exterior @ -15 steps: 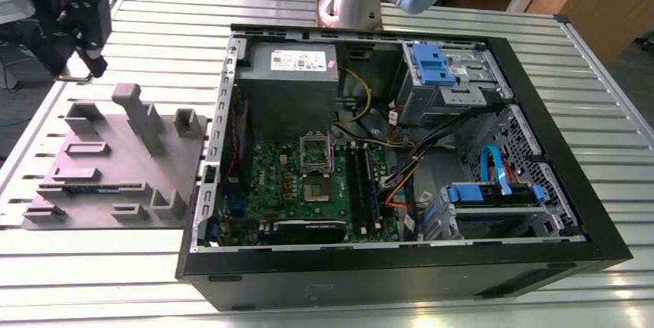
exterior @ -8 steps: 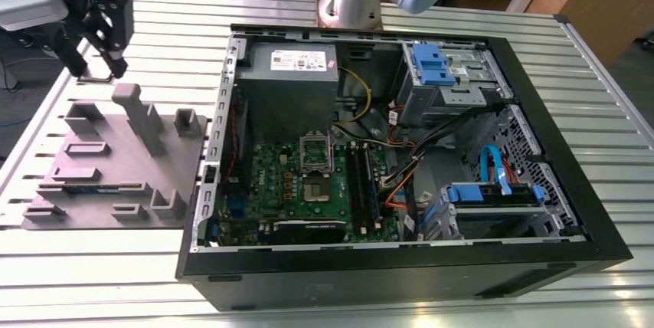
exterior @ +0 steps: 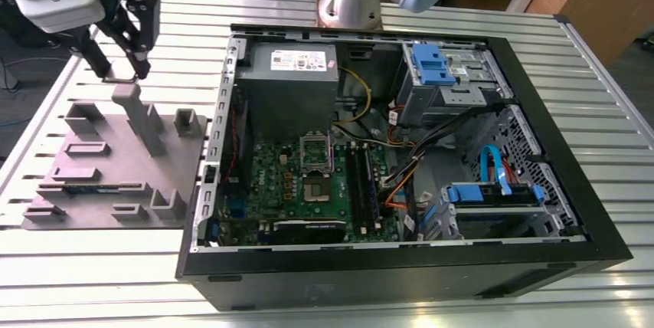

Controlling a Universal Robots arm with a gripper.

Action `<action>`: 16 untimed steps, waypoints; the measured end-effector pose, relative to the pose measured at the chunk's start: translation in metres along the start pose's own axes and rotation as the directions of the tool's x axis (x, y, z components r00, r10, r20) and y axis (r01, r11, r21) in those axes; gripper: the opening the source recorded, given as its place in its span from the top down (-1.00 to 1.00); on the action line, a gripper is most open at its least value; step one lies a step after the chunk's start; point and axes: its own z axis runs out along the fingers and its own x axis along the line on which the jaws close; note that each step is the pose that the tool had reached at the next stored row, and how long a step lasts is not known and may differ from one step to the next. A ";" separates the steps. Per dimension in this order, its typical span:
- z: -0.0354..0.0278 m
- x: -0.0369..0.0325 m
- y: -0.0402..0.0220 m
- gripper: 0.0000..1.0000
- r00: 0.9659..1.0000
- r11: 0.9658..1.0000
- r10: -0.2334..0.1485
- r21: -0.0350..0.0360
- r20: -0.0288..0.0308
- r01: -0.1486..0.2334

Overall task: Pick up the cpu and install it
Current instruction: 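Pick up the cpu and move it towards the insertion slot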

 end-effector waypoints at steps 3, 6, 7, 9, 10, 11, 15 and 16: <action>0.0003 -0.0092 0.0003 0.04 1.000 1.000 0.000 0.000 0.000 0.000; 0.0007 -0.0182 0.0006 0.04 1.000 1.000 0.000 0.000 0.000 0.000; 0.0008 -0.0212 0.0006 0.04 1.000 1.000 0.000 0.000 0.000 0.000; 0.0010 -0.0274 0.0008 0.04 1.000 1.000 0.000 0.000 0.000 0.000; 0.0011 -0.0305 0.0009 0.04 1.000 1.000 0.000 0.000 0.000 0.000; 0.0012 -0.0334 0.0010 0.04 1.000 1.000 0.000 0.000 0.000 0.000; 0.0017 -0.0456 0.0013 0.04 1.000 1.000 0.000 0.000 0.000 0.000; 0.0018 -0.0486 0.0014 0.04 1.000 1.000 0.000 0.000 0.000 0.000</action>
